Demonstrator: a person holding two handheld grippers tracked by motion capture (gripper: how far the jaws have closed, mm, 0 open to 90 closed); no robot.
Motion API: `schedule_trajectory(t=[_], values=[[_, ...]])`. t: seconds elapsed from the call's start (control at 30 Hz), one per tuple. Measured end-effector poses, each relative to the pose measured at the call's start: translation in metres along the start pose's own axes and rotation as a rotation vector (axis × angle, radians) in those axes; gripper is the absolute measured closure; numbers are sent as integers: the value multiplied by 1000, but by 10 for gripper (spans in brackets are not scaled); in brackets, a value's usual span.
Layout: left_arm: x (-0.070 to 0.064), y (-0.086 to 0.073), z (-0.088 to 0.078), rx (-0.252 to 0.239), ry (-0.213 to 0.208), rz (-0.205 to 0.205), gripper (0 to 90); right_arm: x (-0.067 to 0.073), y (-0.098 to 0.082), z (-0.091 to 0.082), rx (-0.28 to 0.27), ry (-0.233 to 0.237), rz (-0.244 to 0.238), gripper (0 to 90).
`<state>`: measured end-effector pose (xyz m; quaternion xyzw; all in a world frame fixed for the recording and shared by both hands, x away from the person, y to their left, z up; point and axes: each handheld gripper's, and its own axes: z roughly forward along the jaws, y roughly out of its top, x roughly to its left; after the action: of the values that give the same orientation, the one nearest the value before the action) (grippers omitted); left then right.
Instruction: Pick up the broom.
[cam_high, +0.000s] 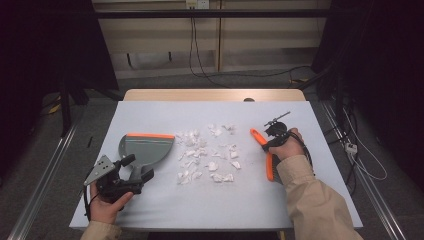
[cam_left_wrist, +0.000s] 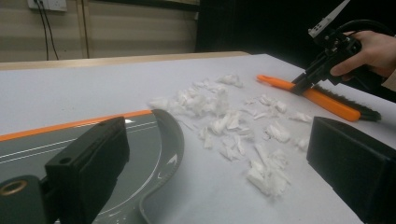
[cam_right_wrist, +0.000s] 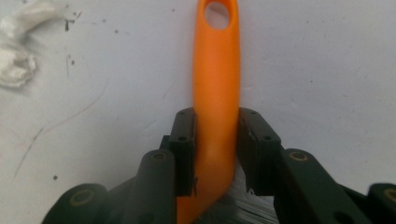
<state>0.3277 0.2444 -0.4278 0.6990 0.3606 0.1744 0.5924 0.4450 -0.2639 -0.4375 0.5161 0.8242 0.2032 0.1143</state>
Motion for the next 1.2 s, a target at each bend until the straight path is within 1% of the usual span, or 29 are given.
schedule_trajectory(t=[0.03, 0.1, 0.17, 0.2, 0.27, 0.33, 0.37, 0.4, 0.43, 0.47, 0.53, 0.57, 0.6, 0.63, 0.67, 0.7, 0.77, 0.83, 0.87, 0.9, 0.93, 0.97, 1.0, 1.03, 1.07, 1.13, 1.17, 1.2], values=[[0, 0, 0, 1, 1, 3, 54, -3, 0, 1, -1, 19, 17, 700], [0, 0, 0, 0, 1, 4, 54, -6, -1, 1, -9, 35, 27, 710], [-1, 1, -2, 0, 0, 10, 54, -4, -4, 1, -28, 23, 30, 712], [-2, 1, -2, -6, 0, 7, 54, -5, -6, 1, -45, 26, 35, 713], [-3, 2, -2, -6, 2, 18, 54, -4, -7, 0, -52, 21, 35, 714], [-3, 2, -2, -9, 5, 14, 54, -2, -7, 0, -52, 8, 23, 715], [-4, 3, -3, -16, 10, 7, 54, -2, -8, -1, -62, 10, 29, 715], [-4, 3, -4, -17, 8, 7, 54, -2, -9, -1, -71, 9, 22, 715], [-5, 4, -5, -19, 8, 10, 54, -1, -9, -2, -71, 4, 25, 715], [-5, 5, -5, -21, 10, 15, 54, 0, -10, -2, -80, -3, 19, 715], [-6, 6, -5, -24, 13, 7, 54, 2, -11, -5, -101, -6, 5, 715], [-7, 6, -5, -26, 13, 10, 54, 2, -12, -7, -118, -9, 3, 715], [-9, 8, -5, -23, 11, 20, 54, 2, -13, -10, -149, -6, 6, 715], [-11, 10, -5, -33, 6, 9, 54, 1, -15, -14, -171, 2, 12, 715], [-12, 12, -4, -39, -1, 1, 54, 1, -18, -20, -219, -6, 14, 715], [-14, 15, -3, -41, -6, -5, 55, 1, -20, -24, -247, -2, 18, 715], [-19, 22, 0, -50, -12, 3, 55, -2, -27, -34, -339, 10, 41, 714], [-25, 27, 6, -39, -25, 13, 55, -3, -36, -46, -441, 21, 63, 714], [-30, 28, 9, -33, -37, 27, 55, -3, -39, -51, -464, 17, 65, 714], [-36, 30, 14, -24, -53, 39, 55, -2, -44, -56, -504, 5, 67, 714], [-39, 31, 17, -18, -61, 42, 59, -2, -49, -62, -554, 6, 68, 714], [-44, 32, 21, -14, -71, 51, 62, -2, -52, -65, -584, 8, 77, 714], [-44, 32, 21, -14, -71, 51, 62, -2, -56, -68, -625, 6, 83, 714], [-52, 34, 29, -9, -84, 68, 66, -1, -60, -72, -649, 3, 82, 714], [-55, 34, 32, -17, -92, 71, 77, 1, -63, -75, -668, -5, 78, 714], [-59, 35, 40, -16, -113, 64, 90, 4, -69, -79, -707, -27, 69, 714], [-61, 36, 43, -14, -110, 60, 84, 5, -71, -80, -731, -34, 69, 714], [-62, 36, 45, -16, -111, 62, 70, 5, -74, -82, -759, -28, 73, 714]])
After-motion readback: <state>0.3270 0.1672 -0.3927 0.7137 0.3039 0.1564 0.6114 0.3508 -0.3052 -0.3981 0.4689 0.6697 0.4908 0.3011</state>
